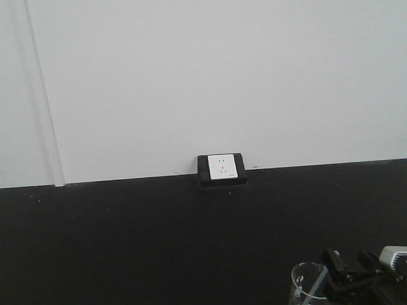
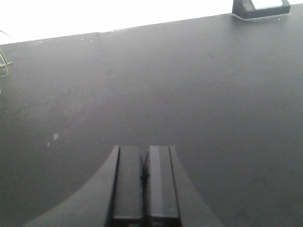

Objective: Grab transparent chemical and place on left bench
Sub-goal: 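Close the right gripper on the pipette bulb and lift it out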

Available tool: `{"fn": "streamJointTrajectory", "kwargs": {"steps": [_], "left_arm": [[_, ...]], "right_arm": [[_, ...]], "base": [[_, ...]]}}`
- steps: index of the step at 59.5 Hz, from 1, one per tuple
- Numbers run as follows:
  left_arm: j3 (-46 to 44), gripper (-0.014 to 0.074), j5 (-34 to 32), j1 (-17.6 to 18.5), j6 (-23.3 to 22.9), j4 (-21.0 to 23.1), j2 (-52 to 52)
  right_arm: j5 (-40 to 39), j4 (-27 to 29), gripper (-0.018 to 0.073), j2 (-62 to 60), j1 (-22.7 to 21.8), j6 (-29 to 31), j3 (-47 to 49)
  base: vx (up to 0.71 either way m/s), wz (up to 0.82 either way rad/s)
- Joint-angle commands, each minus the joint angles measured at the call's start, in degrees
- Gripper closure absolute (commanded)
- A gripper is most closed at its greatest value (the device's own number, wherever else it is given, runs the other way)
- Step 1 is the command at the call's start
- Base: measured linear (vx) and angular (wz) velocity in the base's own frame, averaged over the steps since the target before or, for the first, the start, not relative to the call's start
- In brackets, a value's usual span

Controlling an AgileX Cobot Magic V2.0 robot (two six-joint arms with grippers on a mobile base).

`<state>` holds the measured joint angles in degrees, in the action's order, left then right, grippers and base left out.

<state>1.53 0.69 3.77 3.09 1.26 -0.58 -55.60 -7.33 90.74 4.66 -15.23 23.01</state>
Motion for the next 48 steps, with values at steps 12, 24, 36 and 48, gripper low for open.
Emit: {"fn": "streamJointTrajectory", "kwargs": {"steps": [12,24,36,48], "left_arm": [[0.9,0.06,-4.5,0.1,-0.4,0.0,-1.1],[0.9,0.06,-4.5,0.1,-0.4,0.0,-1.1],[0.9,0.06,-4.5,0.1,-0.4,0.0,-1.1],[0.9,0.06,-4.5,0.1,-0.4,0.0,-1.1]], "right_arm": [[3.9,0.0,0.0046,4.4,-0.3,-4.7,9.4],[4.8,0.0,0.007,5.9,-0.3,-5.0,9.8],[4.8,-0.1,0.0174,6.0,-0.3,-5.0,9.8],[4.4,-0.3,0.0357,6.0,-0.2,-5.0,9.8]], "base": [[0.0,0.0],[0.0,0.0],[0.0,0.0],[0.0,0.0]]}}
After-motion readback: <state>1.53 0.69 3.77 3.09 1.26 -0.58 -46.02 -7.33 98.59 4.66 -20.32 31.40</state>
